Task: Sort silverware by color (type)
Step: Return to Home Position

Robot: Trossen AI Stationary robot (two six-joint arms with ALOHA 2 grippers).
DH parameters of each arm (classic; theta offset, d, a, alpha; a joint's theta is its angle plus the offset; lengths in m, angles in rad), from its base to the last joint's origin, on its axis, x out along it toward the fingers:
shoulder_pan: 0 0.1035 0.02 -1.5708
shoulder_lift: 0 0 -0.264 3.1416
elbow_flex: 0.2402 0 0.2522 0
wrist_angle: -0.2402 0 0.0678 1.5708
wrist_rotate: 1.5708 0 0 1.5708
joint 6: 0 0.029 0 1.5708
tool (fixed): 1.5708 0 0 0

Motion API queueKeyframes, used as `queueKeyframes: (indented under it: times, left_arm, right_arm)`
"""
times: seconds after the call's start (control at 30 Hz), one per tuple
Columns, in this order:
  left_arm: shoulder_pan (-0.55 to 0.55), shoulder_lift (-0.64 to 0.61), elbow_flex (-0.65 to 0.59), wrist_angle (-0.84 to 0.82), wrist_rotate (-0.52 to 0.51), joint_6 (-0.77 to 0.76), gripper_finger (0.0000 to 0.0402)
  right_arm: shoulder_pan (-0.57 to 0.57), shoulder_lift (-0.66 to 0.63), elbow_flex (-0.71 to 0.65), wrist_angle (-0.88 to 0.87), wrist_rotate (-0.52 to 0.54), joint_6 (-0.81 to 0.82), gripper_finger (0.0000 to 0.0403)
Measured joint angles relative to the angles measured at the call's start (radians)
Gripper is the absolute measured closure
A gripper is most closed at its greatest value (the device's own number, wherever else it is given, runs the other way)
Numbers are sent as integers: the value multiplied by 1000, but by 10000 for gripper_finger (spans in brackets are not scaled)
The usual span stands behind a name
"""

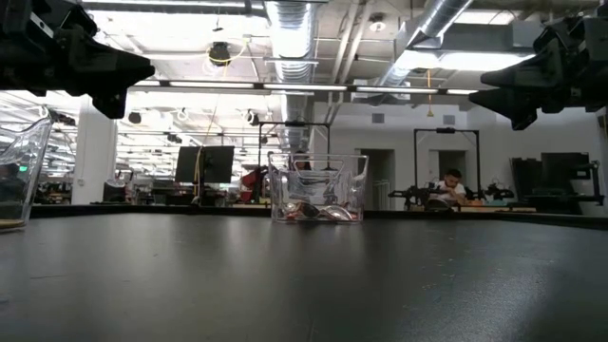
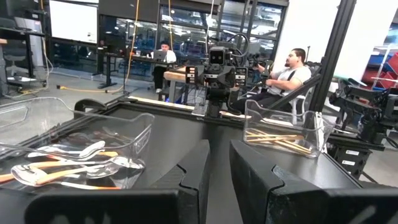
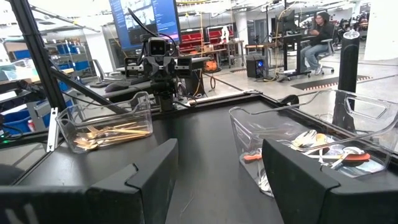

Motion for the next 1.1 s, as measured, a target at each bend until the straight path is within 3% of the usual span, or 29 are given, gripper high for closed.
queueKeyframes:
  times: [1.1]
  left_arm:
    - [-19, 0, 0, 0, -2, 1, 350]
  right_arm:
    - [0, 0, 0, 0, 0, 0, 148]
